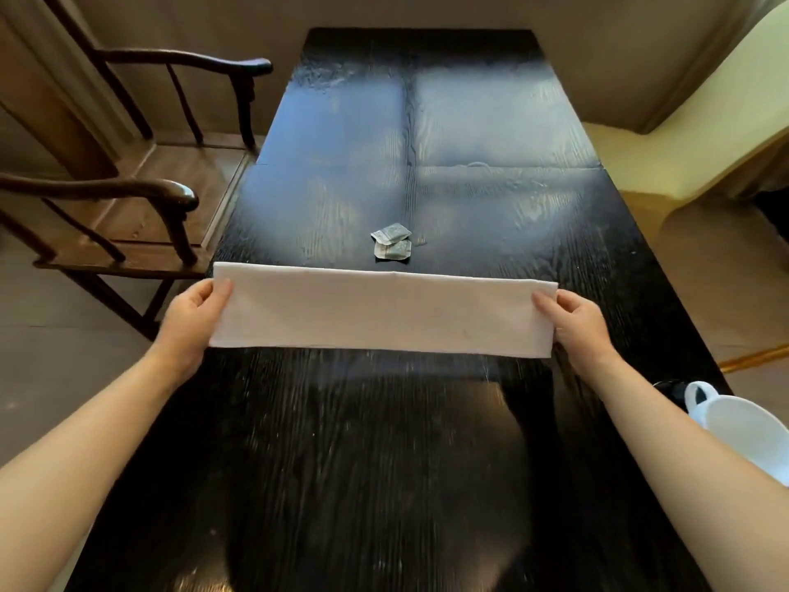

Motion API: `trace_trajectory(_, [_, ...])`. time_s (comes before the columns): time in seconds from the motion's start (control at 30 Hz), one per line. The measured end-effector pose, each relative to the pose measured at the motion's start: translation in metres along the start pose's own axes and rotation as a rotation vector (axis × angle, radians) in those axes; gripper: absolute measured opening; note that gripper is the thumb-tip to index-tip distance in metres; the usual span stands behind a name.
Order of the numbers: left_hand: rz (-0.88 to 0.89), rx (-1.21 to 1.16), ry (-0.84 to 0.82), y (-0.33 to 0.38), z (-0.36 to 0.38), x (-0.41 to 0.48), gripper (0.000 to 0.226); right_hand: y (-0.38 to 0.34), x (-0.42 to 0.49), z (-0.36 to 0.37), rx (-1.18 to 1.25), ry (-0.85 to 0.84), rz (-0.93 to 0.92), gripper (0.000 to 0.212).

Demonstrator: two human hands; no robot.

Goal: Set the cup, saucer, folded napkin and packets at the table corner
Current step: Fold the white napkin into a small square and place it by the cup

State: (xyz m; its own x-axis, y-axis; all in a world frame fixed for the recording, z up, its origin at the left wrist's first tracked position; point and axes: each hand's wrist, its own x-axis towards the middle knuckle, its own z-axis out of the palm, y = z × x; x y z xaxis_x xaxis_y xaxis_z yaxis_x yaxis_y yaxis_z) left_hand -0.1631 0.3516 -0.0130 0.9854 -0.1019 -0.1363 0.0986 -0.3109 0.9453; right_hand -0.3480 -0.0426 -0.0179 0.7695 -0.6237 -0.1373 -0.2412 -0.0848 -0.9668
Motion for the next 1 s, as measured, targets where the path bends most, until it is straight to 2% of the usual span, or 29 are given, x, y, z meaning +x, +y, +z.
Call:
trace_trajectory(0.1, [0.045,0.161,0.153,-0.002,0.017,-0.005,0.028,0.003,0.001,0.013,-0.314,0.134,-0.069,0.028])
trace_trajectory(0.2, [0.064,0.345,0.221,-0.008,0.026,-0.016,0.027,0.013,0.004,0.016,-0.558,0.227,-0.099,0.035])
trace_trajectory(0.33, [0.071,0.427,0.221,-0.023,0.030,-0.033,0.028,0.023,0.001,0.013,-0.757,0.202,-0.053,0.041])
trace_trajectory(0.57, [0.008,0.477,0.207,-0.058,0.030,-0.058,0.029,0.046,-0.014,0.008,-0.937,0.100,-0.024,0.041])
trace_trajectory(0.7, [-0.046,0.517,0.191,-0.066,0.027,-0.064,0.031,0.051,-0.020,0.014,-1.007,0.100,-0.012,0.041])
trace_trajectory(0.77, [-0.079,0.573,0.188,-0.067,0.025,-0.066,0.031,0.054,-0.024,0.019,-0.990,0.138,0.005,0.042])
trace_trajectory(0.87, [-0.134,0.762,0.168,-0.062,0.024,-0.072,0.030,0.058,-0.031,0.021,-0.806,0.228,0.100,0.042])
trace_trajectory(0.93, [-0.058,0.932,0.191,-0.059,0.026,-0.076,0.041,0.057,-0.032,0.016,-0.595,0.229,0.183,0.039])
trace_trajectory(1.0, [0.091,1.022,0.193,-0.055,0.039,-0.080,0.048,0.054,-0.035,0.008,-0.181,0.189,0.297,0.034])
